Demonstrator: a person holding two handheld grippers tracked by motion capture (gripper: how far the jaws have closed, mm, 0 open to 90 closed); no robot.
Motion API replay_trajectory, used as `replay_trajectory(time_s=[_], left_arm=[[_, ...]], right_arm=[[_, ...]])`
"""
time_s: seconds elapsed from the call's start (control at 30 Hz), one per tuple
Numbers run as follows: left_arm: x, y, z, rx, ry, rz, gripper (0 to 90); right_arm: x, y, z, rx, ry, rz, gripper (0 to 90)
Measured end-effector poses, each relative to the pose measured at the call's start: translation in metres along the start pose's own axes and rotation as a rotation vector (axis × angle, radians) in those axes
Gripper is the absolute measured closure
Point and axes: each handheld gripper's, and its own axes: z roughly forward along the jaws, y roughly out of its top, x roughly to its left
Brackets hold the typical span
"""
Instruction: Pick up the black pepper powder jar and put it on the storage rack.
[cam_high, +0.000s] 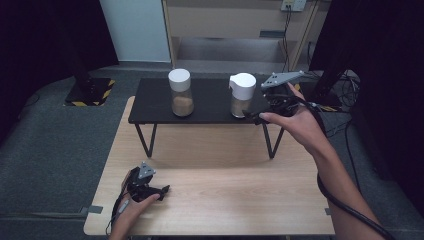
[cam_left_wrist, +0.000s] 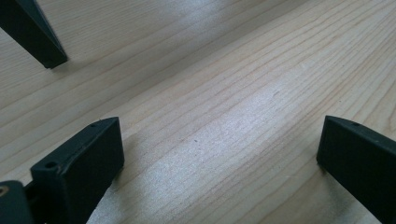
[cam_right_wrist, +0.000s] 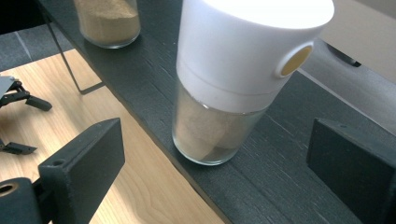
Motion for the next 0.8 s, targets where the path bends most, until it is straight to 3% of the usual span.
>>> replay_trajectory(time_s=[0.8], left_arm=[[0.000,0.000,0.000,0.001,0.000,0.000,0.0]], right_arm=[[0.022,-0.020,-0.013,0.029,0.019,-0.042,5.7]])
